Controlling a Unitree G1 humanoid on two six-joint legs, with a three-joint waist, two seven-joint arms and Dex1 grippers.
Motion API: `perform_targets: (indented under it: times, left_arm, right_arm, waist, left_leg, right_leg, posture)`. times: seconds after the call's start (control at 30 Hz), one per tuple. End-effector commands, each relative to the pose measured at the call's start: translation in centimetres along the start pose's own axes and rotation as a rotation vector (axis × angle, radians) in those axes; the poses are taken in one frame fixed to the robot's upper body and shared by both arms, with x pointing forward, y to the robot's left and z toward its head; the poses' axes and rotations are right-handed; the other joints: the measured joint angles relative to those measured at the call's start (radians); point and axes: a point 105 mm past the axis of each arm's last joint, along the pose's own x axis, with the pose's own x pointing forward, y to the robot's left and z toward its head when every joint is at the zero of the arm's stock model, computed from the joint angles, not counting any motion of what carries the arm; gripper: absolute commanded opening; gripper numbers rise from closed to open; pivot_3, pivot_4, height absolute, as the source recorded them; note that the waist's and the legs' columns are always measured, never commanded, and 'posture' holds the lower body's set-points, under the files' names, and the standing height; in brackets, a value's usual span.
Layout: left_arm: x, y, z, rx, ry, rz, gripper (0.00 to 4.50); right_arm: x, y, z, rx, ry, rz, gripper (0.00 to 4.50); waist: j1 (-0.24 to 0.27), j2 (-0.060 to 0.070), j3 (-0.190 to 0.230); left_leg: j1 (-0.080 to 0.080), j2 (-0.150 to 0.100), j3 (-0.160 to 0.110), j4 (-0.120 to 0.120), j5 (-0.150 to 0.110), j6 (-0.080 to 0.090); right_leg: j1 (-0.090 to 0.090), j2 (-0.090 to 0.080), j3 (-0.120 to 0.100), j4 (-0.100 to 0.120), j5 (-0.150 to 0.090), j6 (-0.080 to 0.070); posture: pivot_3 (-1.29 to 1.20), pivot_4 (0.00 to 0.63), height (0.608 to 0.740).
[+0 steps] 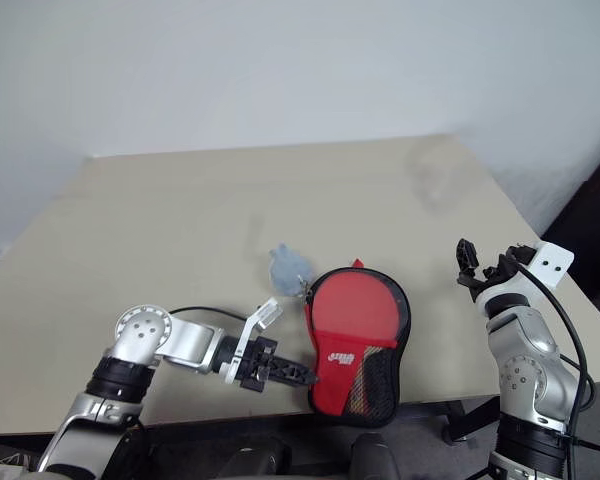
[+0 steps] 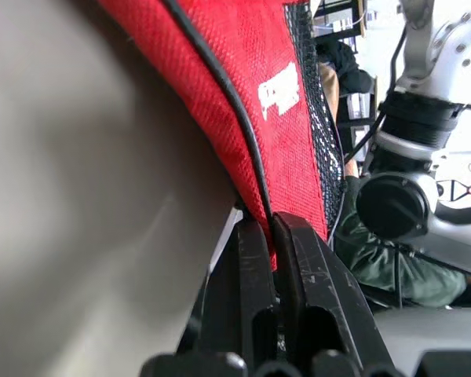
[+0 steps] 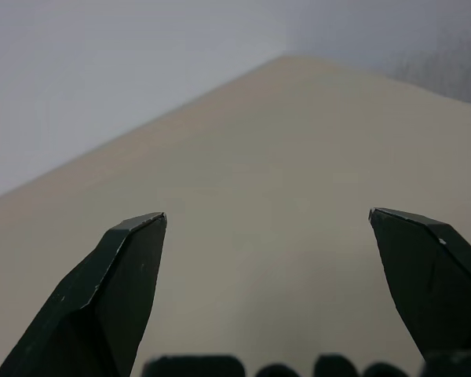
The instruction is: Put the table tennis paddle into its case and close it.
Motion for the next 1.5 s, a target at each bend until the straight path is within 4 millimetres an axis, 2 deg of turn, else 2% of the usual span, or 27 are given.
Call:
perform_targets:
  times: [0.03, 0.13, 0.27, 0.57, 0.97, 1.13, 1.33, 1.5]
  left_arm:
    - [-0.4, -1.2, -0.8, 0.025, -0.021, -0.023, 0.01]
    - [-0.3, -1.7, -2.1, -0.002, -0.062, 0.003, 0.01]
    - [0.4, -2.4, -2.8, -0.012, -0.112, 0.022, 0.01]
    - [0.8, -3.1, -1.8, 0.023, -0.159, 0.035, 0.01]
    - [1.8, -3.4, -1.6, 0.023, -0.175, 0.06, 0.01]
    - [0.8, -2.3, 0.0, -0.008, -0.225, 0.101, 0.01]
    - [-1.0, -1.2, 0.8, -0.051, -0.234, 0.081, 0.01]
    - [-1.5, -1.1, 1.1, -0.058, -0.225, 0.055, 0.01]
  right_arm:
    - [-0.2, 0.6, 1.6, -0.029, -0.048, 0.031, 4.5]
    - [-0.3, 0.7, 1.5, -0.039, -0.041, 0.036, 4.5]
    - [-0.1, 0.6, 1.4, -0.04, -0.035, 0.036, 4.5]
    - [0.6, 1.3, 1.4, -0.042, -0.026, 0.062, 4.5]
    - [0.5, 1.4, 0.8, -0.045, -0.009, 0.066, 4.5]
    - [0.5, 1.2, 0.9, -0.047, -0.008, 0.061, 4.5]
    - [0.6, 1.3, 0.9, -0.049, -0.007, 0.064, 4.5]
    - [0.6, 1.3, 1.0, -0.054, -0.006, 0.067, 4.5]
  waist:
    - [0.002, 0.0, 0.0]
    - [0.003, 0.0, 0.0]
    - [0.015, 0.0, 0.0]
    - [0.032, 0.001, 0.0]
    - [0.031, 0.001, 0.0]
    - [0.031, 0.001, 0.0]
    - [0.031, 0.001, 0.0]
    - [0.031, 0.001, 0.0]
  left_leg:
    - [0.0, 0.0, 0.0, 0.0, 0.0, 0.0]
    - [0.0, 0.0, 0.0, 0.0, 0.0, 0.0]
    - [0.0, 0.0, 0.002, 0.001, 0.0, 0.0]
    - [0.0, 0.0, 0.008, 0.002, -0.001, 0.001]
    - [0.0, 0.001, 0.009, 0.002, -0.001, 0.001]
    - [0.0, 0.001, 0.01, 0.002, -0.001, 0.002]
    - [0.0, 0.001, 0.01, 0.002, -0.001, 0.002]
    - [0.0, 0.001, 0.01, 0.002, -0.001, 0.002]
  right_leg:
    - [0.0, 0.0, 0.0, 0.0, 0.0, 0.0]
    - [0.0, 0.0, 0.0, 0.0, 0.0, 0.0]
    - [0.001, -0.001, 0.001, 0.0, 0.0, -0.001]
    - [0.0, -0.001, 0.003, -0.001, 0.001, -0.003]
    - [0.0, -0.001, 0.004, -0.001, 0.001, -0.003]
    - [0.0, -0.001, 0.004, -0.001, 0.001, -0.003]
    - [0.0, 0.0, 0.004, -0.001, 0.001, -0.003]
    - [0.0, 0.0, 0.004, -0.001, 0.001, -0.002]
  posture:
    - [0.0, 0.0, 0.74]
    - [0.0, 0.0, 0.74]
    - [0.0, 0.0, 0.74]
    - [0.0, 0.0, 0.74]
    - [0.0, 0.0, 0.74]
    - [0.0, 0.0, 0.74]
    - [0.0, 0.0, 0.74]
    - [0.0, 0.0, 0.74]
